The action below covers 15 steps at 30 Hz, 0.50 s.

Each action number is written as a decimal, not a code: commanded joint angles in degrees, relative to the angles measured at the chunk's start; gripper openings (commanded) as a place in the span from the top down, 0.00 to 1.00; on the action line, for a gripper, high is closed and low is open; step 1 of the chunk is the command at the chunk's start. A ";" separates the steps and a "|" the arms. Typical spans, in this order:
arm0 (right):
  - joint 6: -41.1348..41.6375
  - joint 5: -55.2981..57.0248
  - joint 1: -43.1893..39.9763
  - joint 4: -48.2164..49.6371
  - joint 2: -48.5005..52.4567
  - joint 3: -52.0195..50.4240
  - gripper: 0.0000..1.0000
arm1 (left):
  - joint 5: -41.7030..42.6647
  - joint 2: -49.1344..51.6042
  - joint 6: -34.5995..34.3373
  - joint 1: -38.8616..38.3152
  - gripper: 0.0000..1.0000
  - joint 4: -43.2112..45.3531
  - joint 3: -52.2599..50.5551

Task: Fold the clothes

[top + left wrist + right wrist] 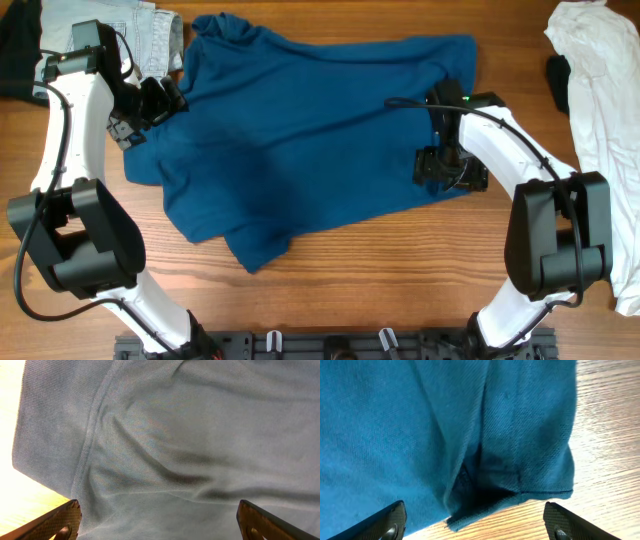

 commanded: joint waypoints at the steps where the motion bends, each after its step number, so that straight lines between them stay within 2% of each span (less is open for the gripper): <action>1: 1.77 3.28 0.17 0.24 1.51 -0.52 0.11 | -0.09 0.28 -0.61 -0.22 0.00 0.13 -0.39; 6: 1.60 3.63 0.17 0.26 3.50 -0.52 0.13 | -0.55 0.61 -0.44 -0.22 0.00 0.11 -0.39; 8: 2.36 5.22 0.17 0.02 3.78 -0.52 0.24 | -0.55 0.83 -0.44 -0.22 0.00 0.11 -0.39; 10: 3.06 6.54 0.17 -0.20 3.78 -0.52 0.43 | -0.55 1.03 -0.46 -0.22 0.00 0.15 -0.39; 13: 3.13 7.37 0.17 -0.20 3.78 -0.52 0.55 | -0.55 1.07 -0.44 -0.22 0.00 0.31 -0.39; 15: 3.48 7.78 0.11 -0.22 3.78 -0.52 0.67 | -0.55 1.07 -0.44 -0.22 0.00 0.33 -0.39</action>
